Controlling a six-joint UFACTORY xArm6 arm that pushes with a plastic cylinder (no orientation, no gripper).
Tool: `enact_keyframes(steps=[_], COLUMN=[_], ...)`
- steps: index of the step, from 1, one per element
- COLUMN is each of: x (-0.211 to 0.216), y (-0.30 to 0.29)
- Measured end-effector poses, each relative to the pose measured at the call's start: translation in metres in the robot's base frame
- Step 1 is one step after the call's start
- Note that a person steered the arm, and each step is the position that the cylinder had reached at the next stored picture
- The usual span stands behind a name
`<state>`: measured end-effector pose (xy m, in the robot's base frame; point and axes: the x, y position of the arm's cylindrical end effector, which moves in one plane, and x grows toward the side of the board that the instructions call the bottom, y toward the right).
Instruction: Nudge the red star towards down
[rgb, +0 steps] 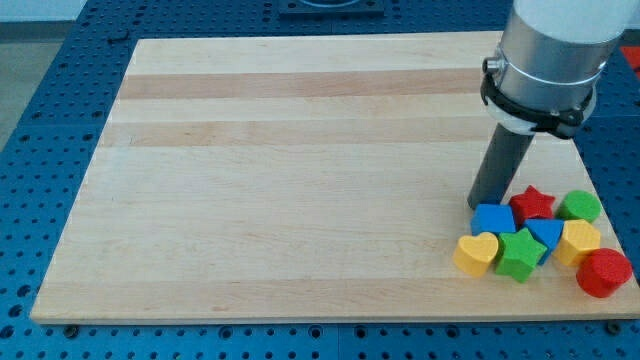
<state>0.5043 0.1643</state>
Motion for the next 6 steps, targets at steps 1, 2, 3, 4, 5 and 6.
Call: enact_keyframes(steps=[1,2,3,4,5,6], x=[-0.009,-0.031,-0.031,-0.026,-0.019,-0.01], y=[0.005,0.026,0.063,0.071,0.066,0.062])
